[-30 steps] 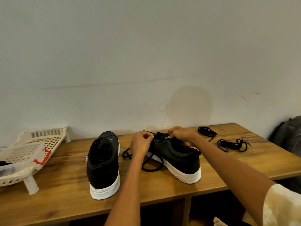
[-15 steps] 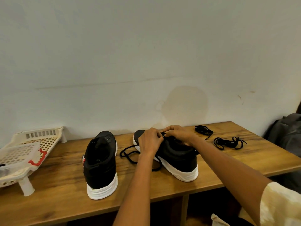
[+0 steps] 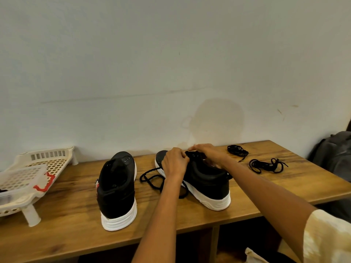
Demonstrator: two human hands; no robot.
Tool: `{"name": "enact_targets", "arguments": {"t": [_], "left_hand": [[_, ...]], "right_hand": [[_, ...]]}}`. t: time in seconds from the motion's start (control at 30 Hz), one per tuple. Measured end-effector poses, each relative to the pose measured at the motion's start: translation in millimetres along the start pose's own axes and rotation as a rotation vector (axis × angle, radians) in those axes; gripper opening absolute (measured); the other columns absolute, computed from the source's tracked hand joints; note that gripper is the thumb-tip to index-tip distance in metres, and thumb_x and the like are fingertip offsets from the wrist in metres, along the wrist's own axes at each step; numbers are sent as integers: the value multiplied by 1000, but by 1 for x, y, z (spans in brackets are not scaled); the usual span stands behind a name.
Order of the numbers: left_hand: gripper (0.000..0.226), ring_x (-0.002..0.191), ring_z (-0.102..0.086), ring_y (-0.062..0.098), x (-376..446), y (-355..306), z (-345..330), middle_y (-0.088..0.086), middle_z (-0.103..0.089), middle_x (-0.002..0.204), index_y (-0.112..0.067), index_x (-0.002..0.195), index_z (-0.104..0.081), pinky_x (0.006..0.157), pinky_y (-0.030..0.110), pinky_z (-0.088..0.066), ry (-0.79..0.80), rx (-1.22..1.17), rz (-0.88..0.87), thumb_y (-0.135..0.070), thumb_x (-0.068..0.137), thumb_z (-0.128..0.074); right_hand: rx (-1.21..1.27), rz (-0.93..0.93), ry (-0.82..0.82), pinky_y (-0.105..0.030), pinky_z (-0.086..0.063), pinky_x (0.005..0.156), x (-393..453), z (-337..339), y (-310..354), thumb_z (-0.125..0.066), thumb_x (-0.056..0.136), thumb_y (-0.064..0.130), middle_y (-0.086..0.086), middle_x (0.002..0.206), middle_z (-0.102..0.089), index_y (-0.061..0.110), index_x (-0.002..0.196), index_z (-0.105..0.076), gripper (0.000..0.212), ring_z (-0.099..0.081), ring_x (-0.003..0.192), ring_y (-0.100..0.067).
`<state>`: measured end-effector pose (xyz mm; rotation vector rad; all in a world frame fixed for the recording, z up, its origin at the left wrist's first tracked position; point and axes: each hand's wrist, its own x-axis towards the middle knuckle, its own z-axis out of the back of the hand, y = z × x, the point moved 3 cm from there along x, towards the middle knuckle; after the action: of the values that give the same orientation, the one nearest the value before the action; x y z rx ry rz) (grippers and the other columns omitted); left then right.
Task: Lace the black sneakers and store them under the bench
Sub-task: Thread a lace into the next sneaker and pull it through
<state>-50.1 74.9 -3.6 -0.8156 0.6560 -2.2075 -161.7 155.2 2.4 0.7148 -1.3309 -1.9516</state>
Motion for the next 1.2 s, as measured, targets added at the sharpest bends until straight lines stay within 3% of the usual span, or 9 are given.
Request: {"name": "enact_targets", "arguments": {"t": [0.1,0.2,0.33,0.6,0.77,0.93,1.03,1.1,1.2], "left_hand": [[10,80,-66,20,0,5,3,0,-71,83,-18,76,-71,64,31,-52,-14,-53,32,-19,81,-62],[9,77,-65,20,-3,1,8,1,-70,79,-15,70,-68,60,28,-47,-7,-55,57,-16,77,-63],[11,76,-65,21,-5,1,8,4,-70,79,-14,66,-64,63,30,-49,25,-95,98,-14,78,-64],[13,84,-64,13,9,22,10,-4,-69,81,-22,73,-65,78,33,-54,91,-286,115,-17,78,-75],[23,73,-61,10,6,29,22,-3,-63,72,-20,78,-54,65,19,-46,139,-373,26,-4,80,-70],[12,90,-64,19,4,27,30,2,-65,87,-13,86,-60,80,30,-51,178,-321,-4,-1,85,-62],[30,98,-57,18,6,18,34,-4,-60,93,-21,90,-66,89,31,-46,204,-280,-70,2,87,-46],[36,102,-48,16,7,12,33,-5,-54,100,-32,85,-67,95,37,-37,204,-133,-99,-5,87,-42],[31,109,-42,20,7,11,35,0,-51,113,-33,81,-64,92,39,-25,147,68,-59,-16,89,-40]], "right_hand": [[8,-45,32,-15,-48,60,0,1,-2,-38,101,14,1,100,-65,15,116,-67,33,-57,89,-10],[-8,-91,112,-22,-56,71,0,0,3,-49,98,14,-11,96,-68,6,107,-70,25,-61,83,-17],[-47,-101,190,-16,-49,52,-2,-3,12,-55,94,11,-8,72,-60,2,80,-66,20,-55,62,-12],[111,-105,198,-16,-48,51,-6,-13,3,-51,95,3,-2,58,-60,5,74,-60,23,-58,50,-7],[290,-83,99,-16,-51,54,-9,-29,-13,-61,90,4,-5,70,-64,7,75,-62,15,-63,60,-10],[-168,161,-71,-37,-50,64,-3,-34,-3,-56,92,9,-7,63,-57,12,62,-59,30,-56,64,-19],[-368,212,-64,-52,-53,80,-1,-31,4,-50,92,9,-18,79,-62,5,79,-60,17,-63,78,-33],[-333,202,-62,-49,-55,78,-4,-27,8,-46,94,9,-18,93,-65,2,92,-57,13,-66,82,-31],[-29,169,-127,-29,-55,55,-6,-10,26,-38,98,4,-12,96,-58,2,99,-49,12,-63,63,-22]]}}
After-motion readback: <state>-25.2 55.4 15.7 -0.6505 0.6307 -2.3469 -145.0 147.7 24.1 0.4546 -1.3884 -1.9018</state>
